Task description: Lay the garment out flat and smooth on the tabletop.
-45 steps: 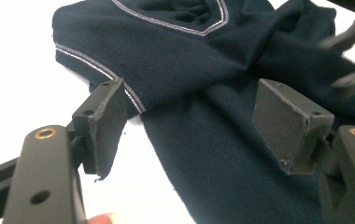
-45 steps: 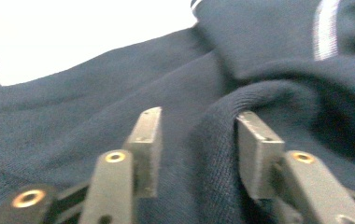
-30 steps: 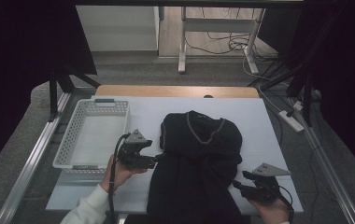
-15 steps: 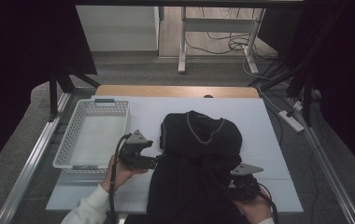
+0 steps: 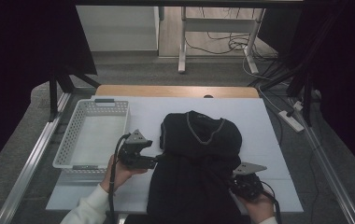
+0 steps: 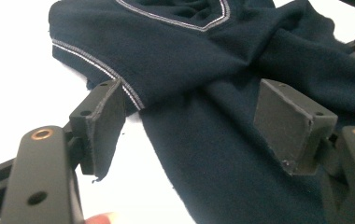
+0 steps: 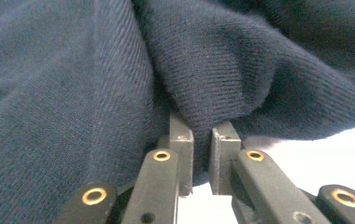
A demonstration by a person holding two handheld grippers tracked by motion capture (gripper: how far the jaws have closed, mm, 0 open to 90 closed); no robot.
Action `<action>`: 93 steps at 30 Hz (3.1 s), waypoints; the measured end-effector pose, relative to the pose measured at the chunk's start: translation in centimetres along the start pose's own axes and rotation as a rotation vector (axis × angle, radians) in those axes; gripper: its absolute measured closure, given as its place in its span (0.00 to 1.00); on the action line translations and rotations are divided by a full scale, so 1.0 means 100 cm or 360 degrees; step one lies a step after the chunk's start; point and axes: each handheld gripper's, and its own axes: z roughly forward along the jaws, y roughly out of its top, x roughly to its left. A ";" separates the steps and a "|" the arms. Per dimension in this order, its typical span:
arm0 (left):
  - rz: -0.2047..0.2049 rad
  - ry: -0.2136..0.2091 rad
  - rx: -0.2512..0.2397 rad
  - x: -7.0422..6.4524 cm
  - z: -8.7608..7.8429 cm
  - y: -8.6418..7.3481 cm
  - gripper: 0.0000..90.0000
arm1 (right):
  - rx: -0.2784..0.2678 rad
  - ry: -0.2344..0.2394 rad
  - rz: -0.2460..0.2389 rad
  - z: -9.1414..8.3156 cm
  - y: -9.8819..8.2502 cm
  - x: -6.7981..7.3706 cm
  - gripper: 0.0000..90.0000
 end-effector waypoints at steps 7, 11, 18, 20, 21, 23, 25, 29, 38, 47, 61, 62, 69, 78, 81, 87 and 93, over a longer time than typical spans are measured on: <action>-0.0007 0.0005 -0.0007 0.001 -0.002 0.000 0.29 | -0.0147 -0.0096 0.0043 -0.046 0.005 -0.015 0.93; -0.0008 0.0006 -0.0010 0.002 -0.003 0.001 0.29 | -0.0241 -0.0174 0.0050 -0.072 0.013 -0.021 0.94; -0.0005 0.0010 -0.0004 0.002 -0.002 0.000 0.29 | -0.0260 -0.0233 0.0048 -0.080 0.015 -0.023 0.93; -0.0001 0.0010 -0.0004 0.001 -0.002 0.001 0.29 | -0.0250 -0.0224 0.0057 -0.074 0.014 -0.024 0.93; -0.0002 0.0010 -0.0004 0.001 -0.002 0.001 0.29 | -0.0236 -0.0227 0.0054 -0.071 0.013 -0.025 0.93; -0.0002 0.0010 -0.0003 0.001 -0.002 0.000 0.29 | -0.0216 -0.0226 0.0069 -0.067 0.012 -0.028 0.93; -0.0005 0.0011 -0.0001 0.001 -0.002 0.000 0.29 | -0.0202 -0.0232 0.0090 -0.064 0.009 -0.032 0.93; 0.0000 0.0010 -0.0002 0.001 -0.002 0.000 0.29 | -0.0167 -0.0264 0.0118 -0.059 0.002 -0.041 0.93; -0.0003 0.0014 -0.0007 0.002 -0.003 0.000 0.29 | -0.0165 -0.0355 0.0171 -0.073 -0.005 -0.058 0.94; 0.0000 0.0016 -0.0006 0.001 -0.003 0.001 0.29 | -0.0190 -0.0388 0.0202 -0.082 -0.011 -0.063 0.94; -0.0001 0.0020 -0.0001 0.001 -0.002 0.000 0.28 | -0.0236 -0.0390 0.0248 -0.080 -0.011 -0.061 0.57; -0.0003 0.0020 -0.0001 0.001 -0.002 0.000 0.28 | -0.0261 -0.0388 0.0256 -0.083 -0.010 -0.060 0.55; -0.0005 0.0019 0.0000 0.001 -0.001 0.000 0.28 | -0.0312 -0.0288 0.0196 -0.092 -0.002 -0.034 0.48; -0.0006 0.0017 0.0001 0.001 -0.001 0.000 0.28 | 0.0081 -0.0042 0.0040 -0.042 -0.017 0.009 0.40; -0.0002 0.0016 0.0006 0.001 -0.001 0.000 0.28 | 0.0146 -0.0053 0.0042 -0.027 -0.022 0.009 0.41; 0.0003 0.0016 0.0010 0.000 0.000 0.000 0.28 | 0.0180 -0.0076 0.0041 -0.022 -0.024 0.008 0.57; 0.0007 0.0020 0.0005 -0.001 -0.001 0.000 0.28 | 0.0164 -0.0017 -0.0030 -0.021 -0.023 0.013 0.90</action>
